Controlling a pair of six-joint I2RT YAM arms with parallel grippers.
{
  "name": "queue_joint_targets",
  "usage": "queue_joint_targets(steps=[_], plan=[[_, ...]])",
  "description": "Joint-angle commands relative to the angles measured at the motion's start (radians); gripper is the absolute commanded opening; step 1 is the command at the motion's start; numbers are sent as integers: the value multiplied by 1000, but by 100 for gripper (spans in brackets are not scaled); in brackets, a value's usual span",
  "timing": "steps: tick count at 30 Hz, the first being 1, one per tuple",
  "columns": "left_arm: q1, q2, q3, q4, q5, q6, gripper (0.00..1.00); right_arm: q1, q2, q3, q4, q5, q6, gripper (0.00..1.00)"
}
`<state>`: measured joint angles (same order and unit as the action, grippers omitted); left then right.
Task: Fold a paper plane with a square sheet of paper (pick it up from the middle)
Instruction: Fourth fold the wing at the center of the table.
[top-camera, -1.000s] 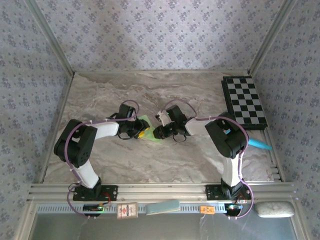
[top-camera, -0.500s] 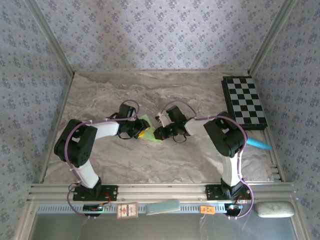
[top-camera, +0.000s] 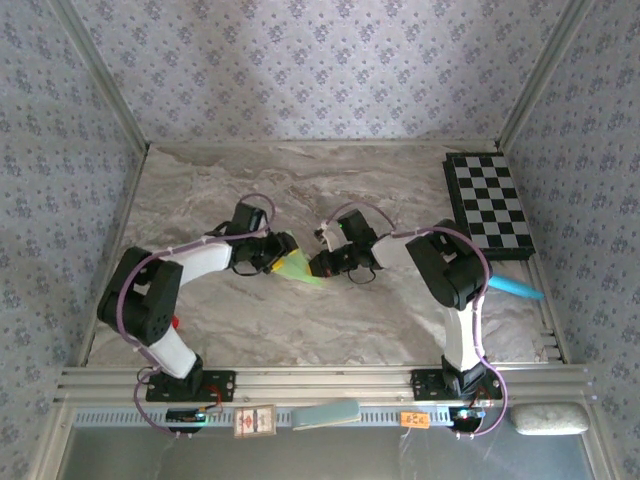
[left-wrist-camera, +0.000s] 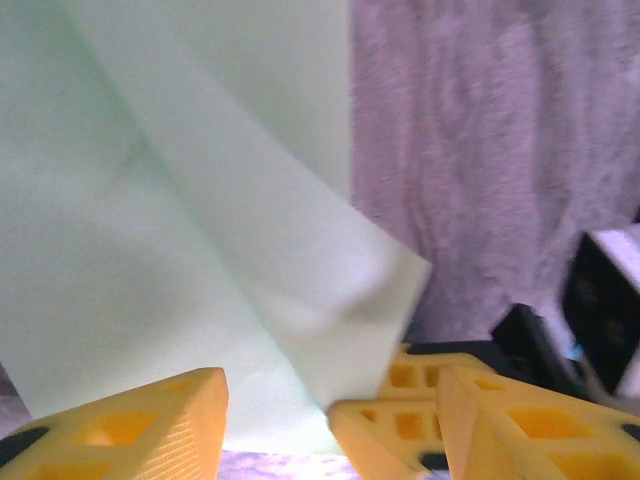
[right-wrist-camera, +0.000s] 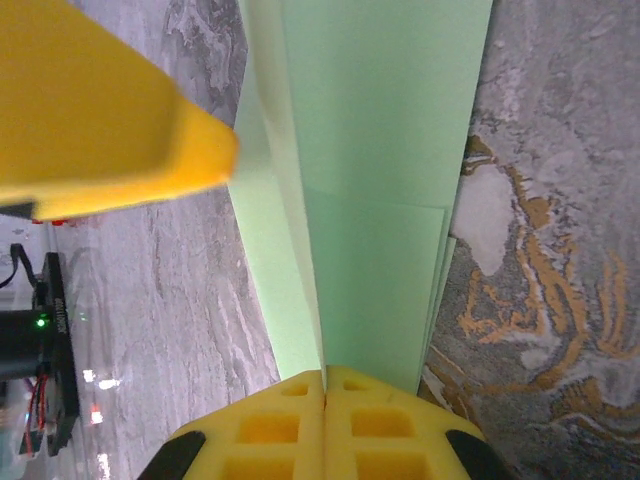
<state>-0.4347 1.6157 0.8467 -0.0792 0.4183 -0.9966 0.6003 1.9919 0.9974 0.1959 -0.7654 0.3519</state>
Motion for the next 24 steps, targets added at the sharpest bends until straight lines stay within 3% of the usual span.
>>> queue_joint_targets(steps=[1,5,11,16,24], plan=[[12,-63,13,17,-8,39,57,-10,26,4,-23,-49,46,2],[13,-66,-40,129,18,14,53,-10,35,24,-55,-57,60,1],[10,-20,-100,313,69,-27,36,-13,47,48,-92,-64,92,0],[8,21,-115,369,94,-17,26,-19,60,74,-123,-78,120,0],[7,89,-183,557,160,-43,19,-30,67,84,-133,-98,139,0]])
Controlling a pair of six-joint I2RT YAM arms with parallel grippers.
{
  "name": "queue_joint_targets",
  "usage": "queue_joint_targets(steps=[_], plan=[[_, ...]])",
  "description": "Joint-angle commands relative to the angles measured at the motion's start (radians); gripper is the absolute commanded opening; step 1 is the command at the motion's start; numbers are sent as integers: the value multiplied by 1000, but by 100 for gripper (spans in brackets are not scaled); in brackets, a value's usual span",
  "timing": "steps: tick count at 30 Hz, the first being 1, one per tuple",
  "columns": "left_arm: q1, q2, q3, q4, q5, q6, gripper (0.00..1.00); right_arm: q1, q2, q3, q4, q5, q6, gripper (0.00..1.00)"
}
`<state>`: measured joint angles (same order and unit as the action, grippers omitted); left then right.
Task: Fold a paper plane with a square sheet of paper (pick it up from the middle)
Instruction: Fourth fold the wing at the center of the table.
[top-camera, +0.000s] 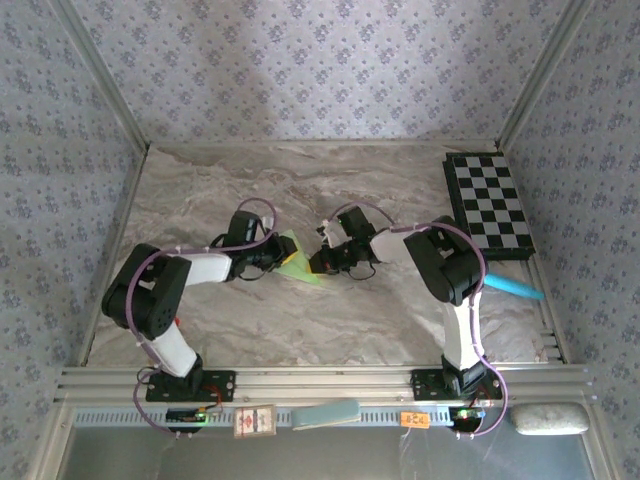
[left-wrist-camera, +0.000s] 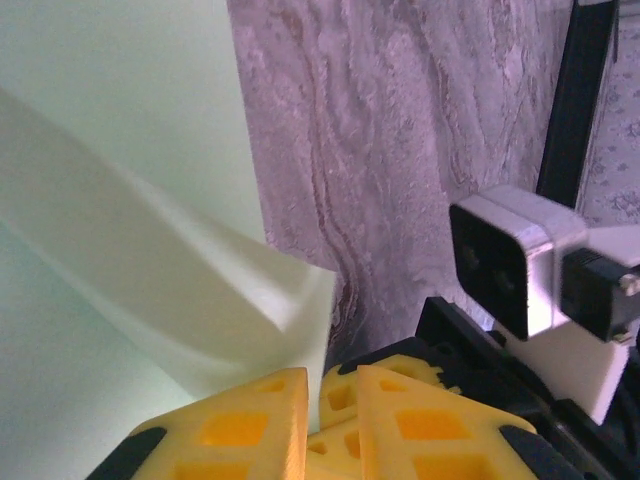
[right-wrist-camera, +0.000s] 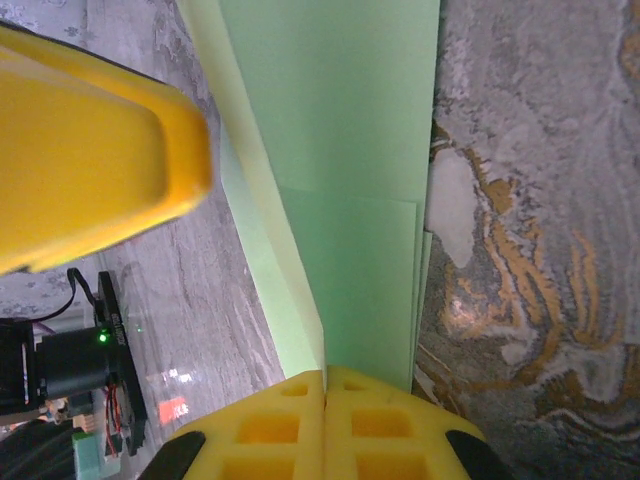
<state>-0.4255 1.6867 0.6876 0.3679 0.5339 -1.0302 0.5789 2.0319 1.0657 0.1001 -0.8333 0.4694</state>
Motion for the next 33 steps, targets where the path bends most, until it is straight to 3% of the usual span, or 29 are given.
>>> queue_joint_targets(steps=[1,11,33], plan=[[-3,20,-32,124,44,-8,18,-9,29,14,-37,-32,23,0],[1,81,-42,197,51,-24,15,-13,31,19,-50,-37,21,0],[4,118,-26,191,57,-36,13,-14,51,44,-106,-27,8,2]])
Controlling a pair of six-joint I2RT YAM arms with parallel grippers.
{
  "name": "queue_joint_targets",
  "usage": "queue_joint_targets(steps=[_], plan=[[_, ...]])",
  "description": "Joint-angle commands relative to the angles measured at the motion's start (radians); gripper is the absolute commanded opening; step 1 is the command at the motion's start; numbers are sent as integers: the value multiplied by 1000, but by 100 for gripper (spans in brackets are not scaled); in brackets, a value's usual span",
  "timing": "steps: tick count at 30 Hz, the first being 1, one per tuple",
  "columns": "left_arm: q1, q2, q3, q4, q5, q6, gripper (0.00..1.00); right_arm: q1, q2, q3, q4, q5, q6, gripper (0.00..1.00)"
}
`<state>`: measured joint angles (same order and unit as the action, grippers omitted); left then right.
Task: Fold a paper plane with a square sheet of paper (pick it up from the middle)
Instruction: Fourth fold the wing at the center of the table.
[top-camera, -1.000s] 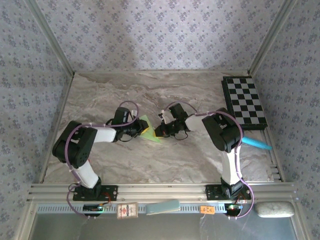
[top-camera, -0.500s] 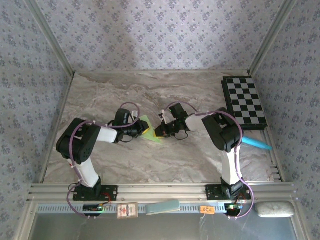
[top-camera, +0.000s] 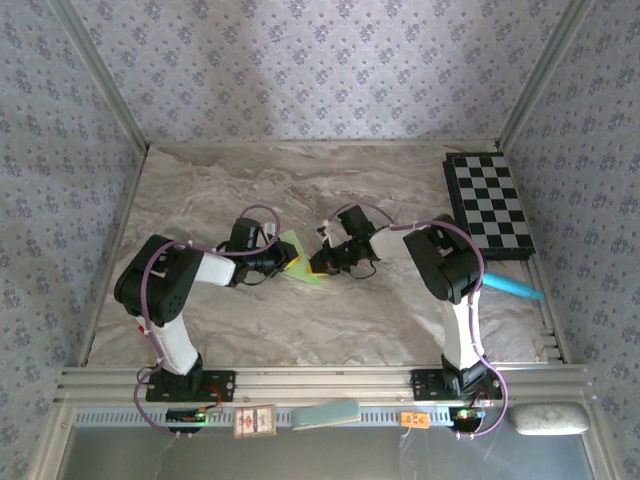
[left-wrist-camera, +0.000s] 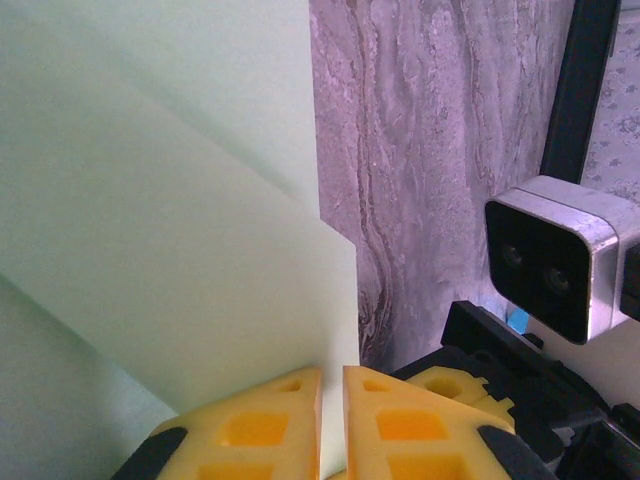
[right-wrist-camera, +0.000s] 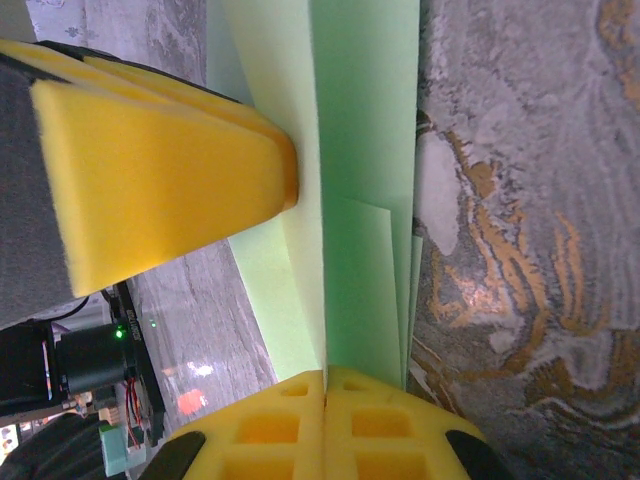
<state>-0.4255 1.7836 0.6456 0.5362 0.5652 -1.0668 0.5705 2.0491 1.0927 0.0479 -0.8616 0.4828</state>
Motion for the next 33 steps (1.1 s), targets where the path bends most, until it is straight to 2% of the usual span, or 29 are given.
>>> queue_joint_targets(steps=[1,14,21,26,33], plan=[[4,23,18,22,25,1,13,-6,34,18,-54,1,-6,2],[6,29,28,32,41,-3,14,-11,40,21,-79,14,-18,2],[8,18,51,25,59,12,17,-9,31,-3,-88,63,-94,2],[8,29,63,28,73,11,17,-9,20,-7,-112,100,-138,9],[7,47,78,31,84,13,16,-10,29,-2,-132,125,-143,13]])
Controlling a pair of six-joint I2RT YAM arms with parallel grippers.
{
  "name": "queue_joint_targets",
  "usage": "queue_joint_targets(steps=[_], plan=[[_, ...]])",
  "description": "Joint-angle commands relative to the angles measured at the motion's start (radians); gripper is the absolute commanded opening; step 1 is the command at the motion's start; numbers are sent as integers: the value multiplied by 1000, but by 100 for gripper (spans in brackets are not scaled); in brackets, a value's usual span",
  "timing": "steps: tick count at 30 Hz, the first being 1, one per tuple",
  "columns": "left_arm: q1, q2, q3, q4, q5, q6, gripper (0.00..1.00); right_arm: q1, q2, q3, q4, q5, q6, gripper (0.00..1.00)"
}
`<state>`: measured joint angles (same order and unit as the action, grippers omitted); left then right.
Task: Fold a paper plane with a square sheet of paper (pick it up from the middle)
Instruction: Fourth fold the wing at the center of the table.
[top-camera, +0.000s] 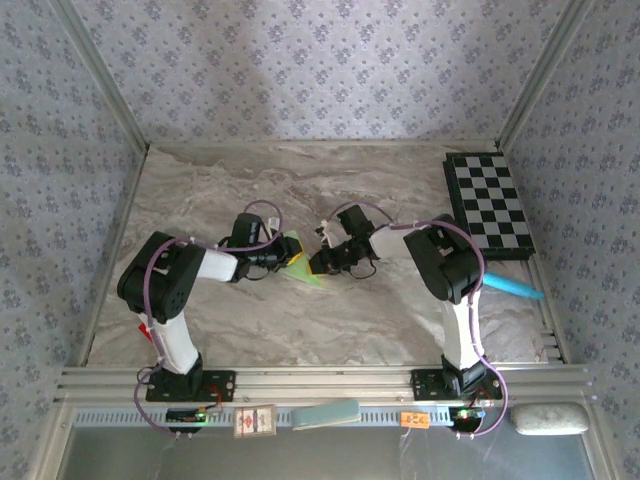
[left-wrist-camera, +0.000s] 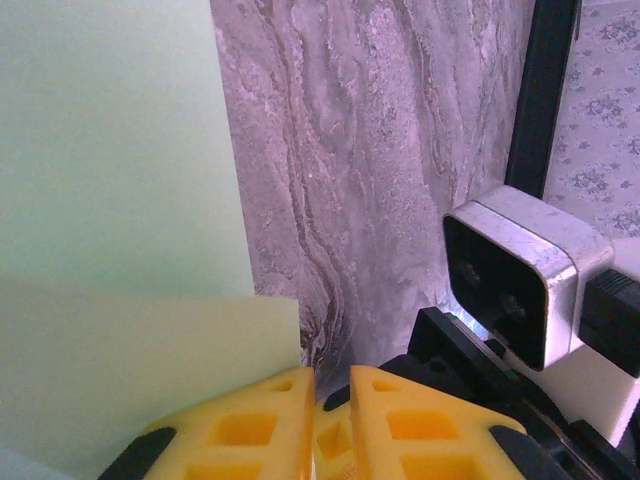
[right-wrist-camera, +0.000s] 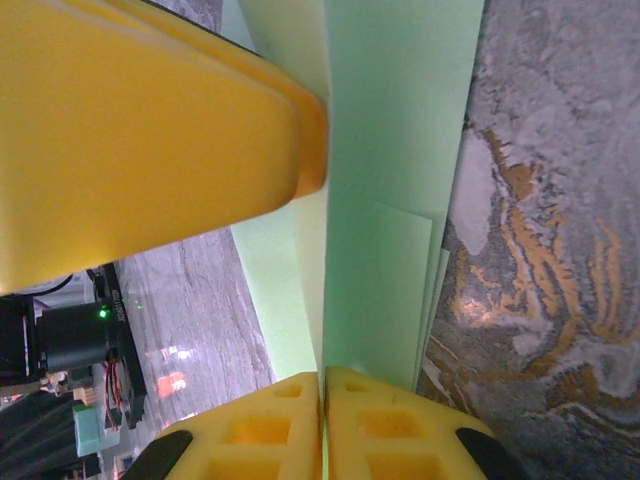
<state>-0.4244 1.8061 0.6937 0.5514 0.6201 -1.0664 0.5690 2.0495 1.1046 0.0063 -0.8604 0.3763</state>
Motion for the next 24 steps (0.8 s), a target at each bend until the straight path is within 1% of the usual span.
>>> queue_joint_targets(steps=[1,7,11,14,20,24], plan=[[6,26,32,15,30,13,16,-8,29,-15,-89,127,-36,13],[6,40,51,12,44,19,16,-8,33,-17,-87,148,-33,13],[7,34,58,12,47,16,16,-10,29,-26,-81,159,-30,7],[7,-1,55,7,40,11,16,-11,25,-40,-59,165,-20,5],[8,-87,7,-15,15,10,22,-24,23,-71,7,146,10,2],[7,-101,-33,-12,8,10,22,-30,23,-84,40,131,18,0]])
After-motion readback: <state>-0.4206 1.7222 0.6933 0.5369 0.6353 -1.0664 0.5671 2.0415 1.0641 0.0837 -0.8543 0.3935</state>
